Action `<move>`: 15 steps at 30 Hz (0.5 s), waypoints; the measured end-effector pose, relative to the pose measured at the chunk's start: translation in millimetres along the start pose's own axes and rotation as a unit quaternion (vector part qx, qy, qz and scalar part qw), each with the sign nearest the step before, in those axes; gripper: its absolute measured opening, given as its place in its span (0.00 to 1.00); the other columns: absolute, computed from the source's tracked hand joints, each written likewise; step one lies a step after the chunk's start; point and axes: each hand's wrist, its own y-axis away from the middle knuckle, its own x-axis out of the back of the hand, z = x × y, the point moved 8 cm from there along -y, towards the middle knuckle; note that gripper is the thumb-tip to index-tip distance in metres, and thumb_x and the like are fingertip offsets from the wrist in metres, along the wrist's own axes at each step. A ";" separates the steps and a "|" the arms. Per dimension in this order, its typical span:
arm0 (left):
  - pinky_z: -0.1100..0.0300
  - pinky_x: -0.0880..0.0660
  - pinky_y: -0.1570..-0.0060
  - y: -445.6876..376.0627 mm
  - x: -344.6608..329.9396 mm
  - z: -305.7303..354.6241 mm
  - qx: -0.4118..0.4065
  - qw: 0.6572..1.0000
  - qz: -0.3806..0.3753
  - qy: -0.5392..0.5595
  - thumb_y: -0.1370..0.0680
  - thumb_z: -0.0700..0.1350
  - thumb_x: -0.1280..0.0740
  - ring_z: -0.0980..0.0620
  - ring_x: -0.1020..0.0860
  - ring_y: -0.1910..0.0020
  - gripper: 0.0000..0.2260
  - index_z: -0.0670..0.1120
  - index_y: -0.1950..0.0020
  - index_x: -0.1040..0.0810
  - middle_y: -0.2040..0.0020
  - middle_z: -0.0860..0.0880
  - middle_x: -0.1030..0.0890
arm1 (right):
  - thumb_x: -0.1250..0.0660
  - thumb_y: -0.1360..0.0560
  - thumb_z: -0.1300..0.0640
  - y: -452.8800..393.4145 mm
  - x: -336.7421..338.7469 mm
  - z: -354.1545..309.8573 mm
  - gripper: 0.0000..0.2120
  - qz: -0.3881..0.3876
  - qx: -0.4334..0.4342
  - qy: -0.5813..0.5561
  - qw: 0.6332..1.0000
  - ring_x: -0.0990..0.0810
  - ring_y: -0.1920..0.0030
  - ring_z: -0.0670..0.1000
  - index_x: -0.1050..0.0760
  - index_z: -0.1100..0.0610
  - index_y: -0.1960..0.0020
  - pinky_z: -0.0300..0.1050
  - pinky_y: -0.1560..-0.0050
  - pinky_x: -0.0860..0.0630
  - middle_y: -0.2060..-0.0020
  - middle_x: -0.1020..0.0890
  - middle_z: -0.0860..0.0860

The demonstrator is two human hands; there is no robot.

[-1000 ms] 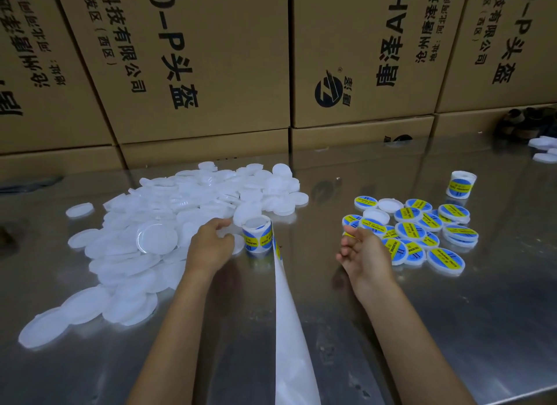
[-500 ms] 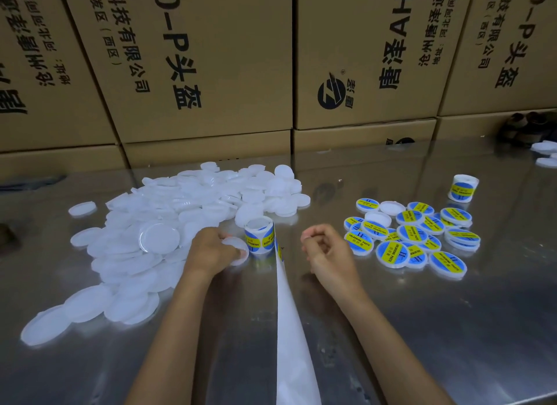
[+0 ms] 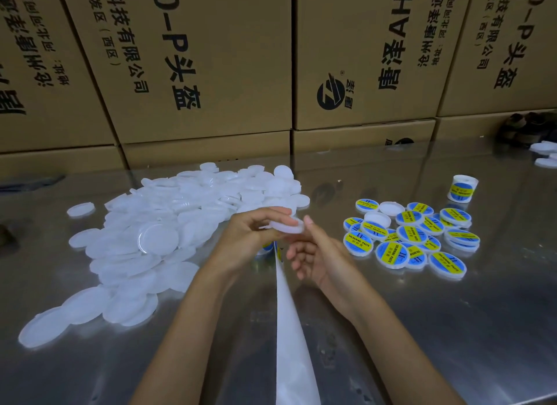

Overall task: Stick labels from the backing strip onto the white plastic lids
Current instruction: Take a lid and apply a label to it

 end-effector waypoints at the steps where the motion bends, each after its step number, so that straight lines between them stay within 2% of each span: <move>1: 0.59 0.23 0.43 1.2 -4.8 1.1 -0.003 1.000 -0.010 -0.002 0.30 0.39 0.24 0.55 0.18 0.42 0.08 0.52 0.58 0.12 0.44 0.54 0.15 | 0.34 0.26 0.46 0.8 -0.1 -1.4 0.19 -0.008 0.007 -0.009 1.000 0.27 0.71 0.50 0.20 0.63 0.53 0.41 0.72 0.31 0.68 0.21 0.56; 4: 0.60 0.25 0.45 3.3 -13.2 2.6 0.007 0.999 -0.037 0.011 0.26 0.35 0.28 0.53 0.18 0.45 0.14 0.52 0.47 0.14 0.44 0.50 0.15 | 0.35 0.21 0.54 1.5 2.3 -2.1 0.12 -0.013 0.018 -0.011 1.000 0.28 0.70 0.50 0.21 0.62 0.55 0.41 0.70 0.32 0.67 0.22 0.56; 7: 0.58 0.23 0.43 3.8 -18.0 -3.5 0.064 0.990 -0.058 0.115 0.24 0.33 0.34 0.46 0.19 0.48 0.23 0.53 0.33 0.22 0.44 0.38 0.17 | 0.36 0.20 0.57 0.9 4.2 -4.0 0.11 -0.011 0.041 -0.015 0.999 0.28 0.69 0.50 0.22 0.62 0.55 0.41 0.71 0.32 0.67 0.22 0.55; 9: 0.58 0.21 0.48 3.6 -20.5 -5.6 0.081 0.986 -0.045 0.135 0.23 0.37 0.33 0.45 0.19 0.54 0.20 0.51 0.32 0.23 0.45 0.41 0.16 | 0.36 0.19 0.56 1.4 4.3 -5.1 0.10 -0.014 0.059 0.017 0.998 0.28 0.69 0.49 0.22 0.60 0.55 0.41 0.69 0.31 0.67 0.21 0.54; 12: 0.58 0.21 0.57 3.8 -24.0 -2.9 0.063 0.994 -0.018 0.086 0.17 0.37 0.37 0.45 0.20 0.61 0.14 0.48 0.33 0.23 0.43 0.43 0.15 | 0.35 0.19 0.54 1.2 4.3 -1.1 0.11 0.008 0.073 0.111 0.991 0.27 0.70 0.46 0.20 0.58 0.55 0.38 0.69 0.32 0.67 0.20 0.52; 13: 0.56 0.20 0.58 3.1 -20.6 -2.2 0.057 0.995 0.006 0.087 0.17 0.36 0.39 0.43 0.18 0.59 0.13 0.46 0.34 0.23 0.44 0.43 0.15 | 0.34 0.19 0.54 0.4 5.5 -0.8 0.11 0.026 0.083 0.132 0.987 0.27 0.71 0.45 0.19 0.59 0.55 0.37 0.70 0.31 0.68 0.19 0.51; 15: 0.53 0.18 0.51 2.1 -5.1 -1.3 0.048 0.991 0.072 0.103 0.17 0.33 0.41 0.41 0.15 0.51 0.13 0.44 0.37 0.24 0.45 0.43 0.15 | 0.33 0.20 0.56 -0.7 9.0 -3.0 0.09 0.064 0.116 0.182 0.974 0.24 0.70 0.42 0.19 0.61 0.53 0.33 0.67 0.29 0.68 0.18 0.49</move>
